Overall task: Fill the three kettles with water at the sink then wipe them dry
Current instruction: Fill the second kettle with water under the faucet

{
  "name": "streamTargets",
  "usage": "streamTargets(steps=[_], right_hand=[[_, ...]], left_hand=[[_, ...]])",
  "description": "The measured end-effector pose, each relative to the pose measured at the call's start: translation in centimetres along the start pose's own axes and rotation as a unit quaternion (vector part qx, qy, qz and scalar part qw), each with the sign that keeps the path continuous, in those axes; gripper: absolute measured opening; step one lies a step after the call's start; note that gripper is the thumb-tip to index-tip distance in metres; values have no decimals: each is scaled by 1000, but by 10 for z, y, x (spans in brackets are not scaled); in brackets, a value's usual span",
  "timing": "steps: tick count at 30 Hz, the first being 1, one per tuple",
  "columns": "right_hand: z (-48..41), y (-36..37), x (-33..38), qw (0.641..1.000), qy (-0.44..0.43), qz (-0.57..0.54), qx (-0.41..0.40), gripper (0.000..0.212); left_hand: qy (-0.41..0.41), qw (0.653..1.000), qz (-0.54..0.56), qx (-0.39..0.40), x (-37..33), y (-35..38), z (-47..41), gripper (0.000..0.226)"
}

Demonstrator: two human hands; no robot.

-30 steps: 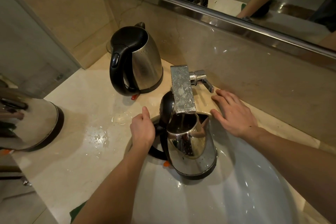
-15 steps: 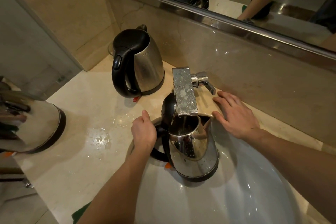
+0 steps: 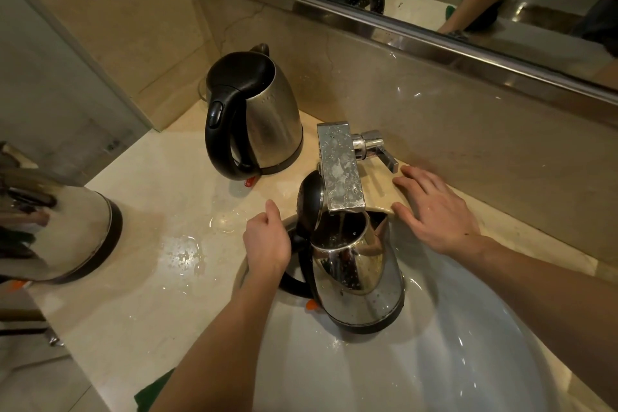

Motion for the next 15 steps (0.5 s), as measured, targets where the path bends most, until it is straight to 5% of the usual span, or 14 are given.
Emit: streamTargets(steps=[15], right_hand=[[0, 1, -1, 1000, -4, -6, -2, 51]], left_hand=[[-4, 1000, 6, 1, 3, 2, -1, 51]])
Point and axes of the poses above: each hand's wrist, its own z-axis away from the middle knuckle, its own y-axis out of the palm, x = y × z, the point moved 6 cm from there along -z, towards the middle knuckle, and after that the axes turned 7 degrees about y, right-handed, at the moved point
